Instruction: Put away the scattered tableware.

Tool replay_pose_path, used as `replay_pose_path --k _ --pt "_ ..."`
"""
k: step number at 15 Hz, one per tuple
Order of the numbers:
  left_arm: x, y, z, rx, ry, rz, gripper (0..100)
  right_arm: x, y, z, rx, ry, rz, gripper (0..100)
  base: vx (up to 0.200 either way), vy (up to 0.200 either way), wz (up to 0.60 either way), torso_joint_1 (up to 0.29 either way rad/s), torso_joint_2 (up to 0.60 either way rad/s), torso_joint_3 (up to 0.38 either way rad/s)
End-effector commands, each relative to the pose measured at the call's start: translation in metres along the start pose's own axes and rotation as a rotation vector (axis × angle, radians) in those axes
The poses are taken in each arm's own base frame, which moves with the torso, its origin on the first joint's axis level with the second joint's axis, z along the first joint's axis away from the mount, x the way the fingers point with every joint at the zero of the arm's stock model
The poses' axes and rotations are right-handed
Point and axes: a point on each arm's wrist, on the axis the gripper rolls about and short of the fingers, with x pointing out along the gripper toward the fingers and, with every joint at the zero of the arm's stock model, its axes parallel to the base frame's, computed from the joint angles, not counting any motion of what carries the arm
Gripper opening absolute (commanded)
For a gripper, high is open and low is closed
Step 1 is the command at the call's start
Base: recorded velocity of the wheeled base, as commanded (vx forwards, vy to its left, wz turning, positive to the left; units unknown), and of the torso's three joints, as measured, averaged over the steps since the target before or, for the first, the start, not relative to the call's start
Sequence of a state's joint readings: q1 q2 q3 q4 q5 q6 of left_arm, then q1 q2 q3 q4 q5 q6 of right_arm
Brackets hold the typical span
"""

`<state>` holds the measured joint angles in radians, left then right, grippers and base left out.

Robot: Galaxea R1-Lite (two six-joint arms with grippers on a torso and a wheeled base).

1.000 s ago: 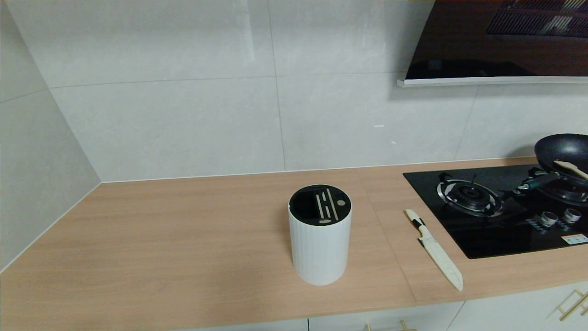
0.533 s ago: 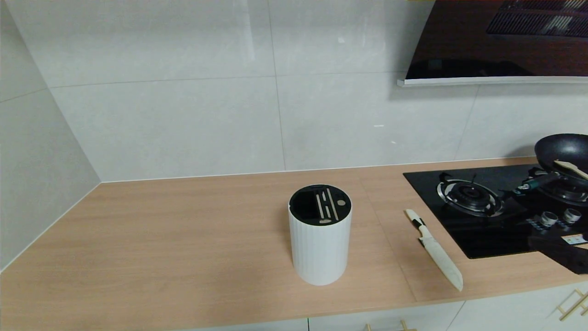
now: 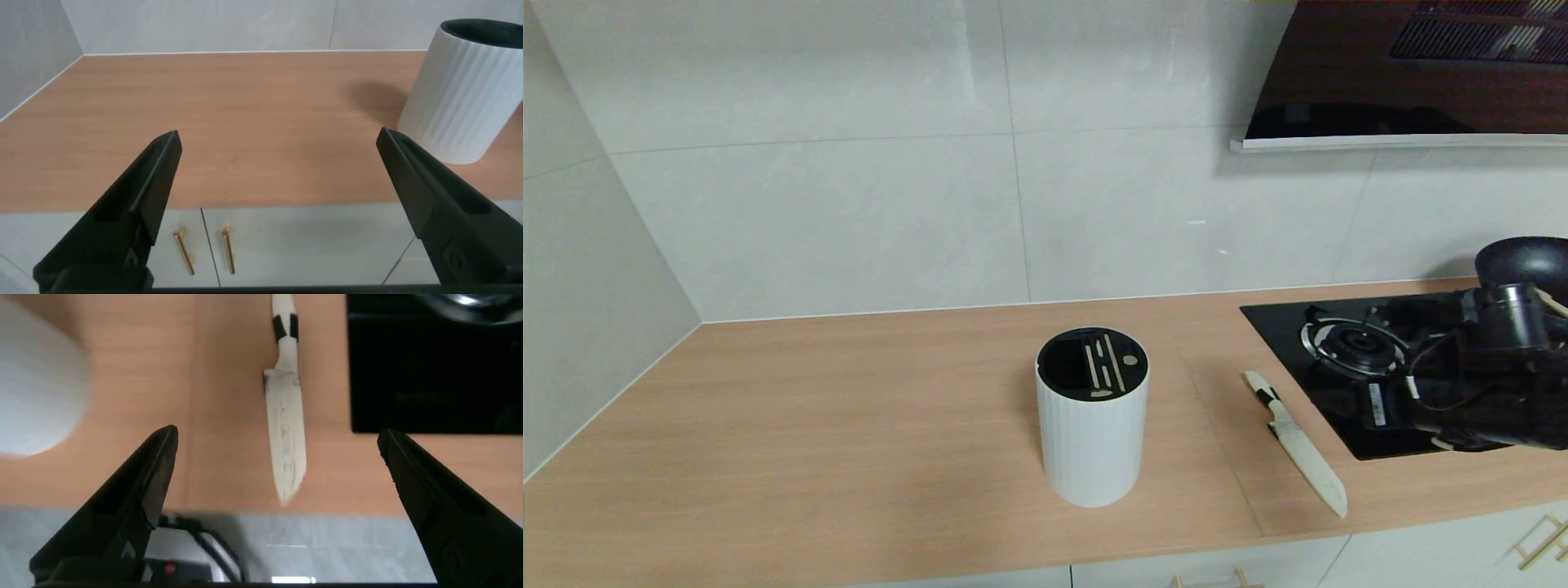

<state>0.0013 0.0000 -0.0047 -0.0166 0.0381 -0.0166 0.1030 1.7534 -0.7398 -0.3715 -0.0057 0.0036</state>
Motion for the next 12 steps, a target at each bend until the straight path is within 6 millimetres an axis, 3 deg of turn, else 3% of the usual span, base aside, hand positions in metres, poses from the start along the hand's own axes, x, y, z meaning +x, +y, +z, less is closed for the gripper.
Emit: replay_pose_path --k 1,6,12 --pt "0.000 0.000 0.000 0.000 0.000 0.001 100 0.074 0.002 -0.036 -0.023 0.114 -0.028 100 0.000 0.000 0.00 0.000 0.00 0.000" --pt "0.000 0.000 0.000 0.000 0.000 0.001 100 0.110 0.000 -0.057 -0.022 0.097 -0.033 100 0.000 0.000 0.00 0.000 0.00 0.000" --pt "0.000 0.000 0.000 0.000 0.000 0.001 100 0.132 0.000 -0.067 -0.019 0.024 -0.037 100 0.000 0.000 0.00 0.000 0.00 0.000"
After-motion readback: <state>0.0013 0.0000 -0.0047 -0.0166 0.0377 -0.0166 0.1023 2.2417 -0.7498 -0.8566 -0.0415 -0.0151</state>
